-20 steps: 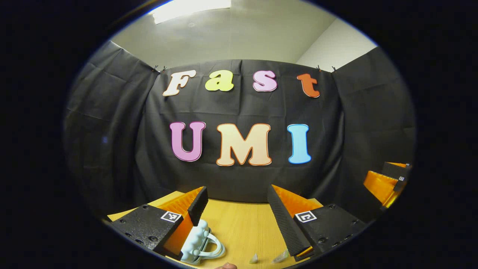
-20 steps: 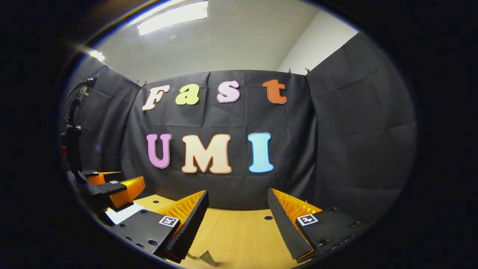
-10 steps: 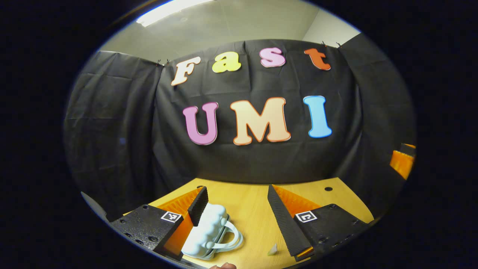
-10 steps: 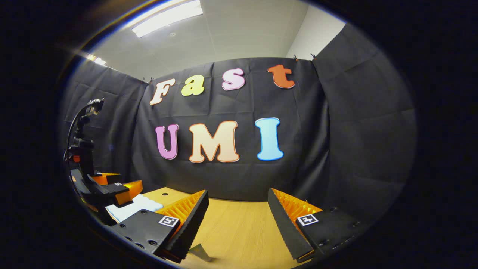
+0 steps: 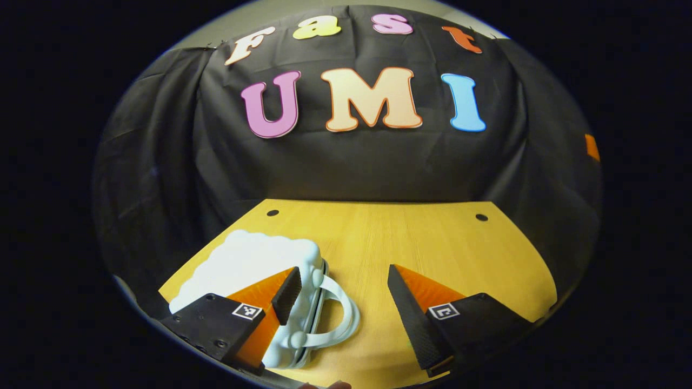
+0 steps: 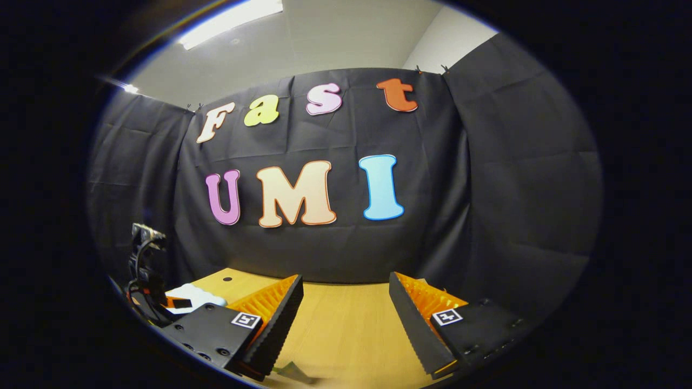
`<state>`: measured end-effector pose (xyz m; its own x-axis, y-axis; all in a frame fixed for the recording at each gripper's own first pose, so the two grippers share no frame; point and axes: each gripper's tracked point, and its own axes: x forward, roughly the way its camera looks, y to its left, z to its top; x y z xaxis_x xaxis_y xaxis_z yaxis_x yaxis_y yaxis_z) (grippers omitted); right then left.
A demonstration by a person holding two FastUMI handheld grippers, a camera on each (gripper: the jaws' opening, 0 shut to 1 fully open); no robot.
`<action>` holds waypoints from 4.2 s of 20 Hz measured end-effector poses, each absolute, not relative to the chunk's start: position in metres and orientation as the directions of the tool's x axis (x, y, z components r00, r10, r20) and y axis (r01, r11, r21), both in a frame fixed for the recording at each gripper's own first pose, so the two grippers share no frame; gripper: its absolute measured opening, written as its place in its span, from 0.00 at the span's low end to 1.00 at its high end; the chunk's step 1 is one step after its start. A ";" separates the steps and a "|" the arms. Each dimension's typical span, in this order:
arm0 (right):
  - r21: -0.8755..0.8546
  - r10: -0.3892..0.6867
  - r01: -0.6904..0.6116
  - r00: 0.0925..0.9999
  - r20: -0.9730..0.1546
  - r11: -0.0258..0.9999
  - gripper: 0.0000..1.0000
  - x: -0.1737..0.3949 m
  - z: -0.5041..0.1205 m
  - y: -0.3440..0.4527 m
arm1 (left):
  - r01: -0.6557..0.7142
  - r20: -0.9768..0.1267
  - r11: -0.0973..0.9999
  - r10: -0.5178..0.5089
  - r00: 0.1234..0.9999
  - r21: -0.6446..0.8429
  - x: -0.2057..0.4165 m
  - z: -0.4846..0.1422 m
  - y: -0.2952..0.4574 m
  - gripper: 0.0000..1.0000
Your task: First open the suitcase, pack the skin care products into it, and then close the suitcase.
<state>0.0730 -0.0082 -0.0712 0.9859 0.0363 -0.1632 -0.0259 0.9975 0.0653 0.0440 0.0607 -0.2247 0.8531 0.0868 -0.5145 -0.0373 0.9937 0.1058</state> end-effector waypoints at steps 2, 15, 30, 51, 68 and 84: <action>0.031 0.020 -0.015 0.985 -0.169 0.999 0.98 0.078 -0.073 -0.004 | -0.023 -0.554 0.993 0.083 0.829 0.115 0.050 -0.247 0.069 0.94; -0.030 -0.080 0.075 0.969 -0.233 0.997 0.99 0.080 -0.093 -0.001 | 0.097 -0.798 0.994 -0.022 0.602 0.046 0.039 -0.350 0.048 0.94; -0.033 -0.036 0.031 0.986 -0.161 0.999 0.98 0.060 -0.079 0.011 | 0.148 -0.856 0.989 -0.087 0.510 -0.012 0.033 -0.367 0.056 0.09; 0.017 0.065 -0.064 0.991 -0.120 0.998 0.98 0.069 -0.087 0.066 | 0.123 -0.686 0.979 0.023 0.727 0.163 0.053 -0.219 0.061 0.01; -0.032 -0.010 0.005 0.990 -0.142 0.999 1.00 0.111 -0.115 0.135 | -0.106 -0.581 0.974 0.206 0.788 0.201 0.088 -0.181 0.307 0.00; -0.123 -0.097 0.079 0.984 -0.150 0.989 0.98 0.117 -0.109 0.141 | -0.379 -0.654 0.918 0.357 0.667 0.115 0.073 -0.298 0.474 0.03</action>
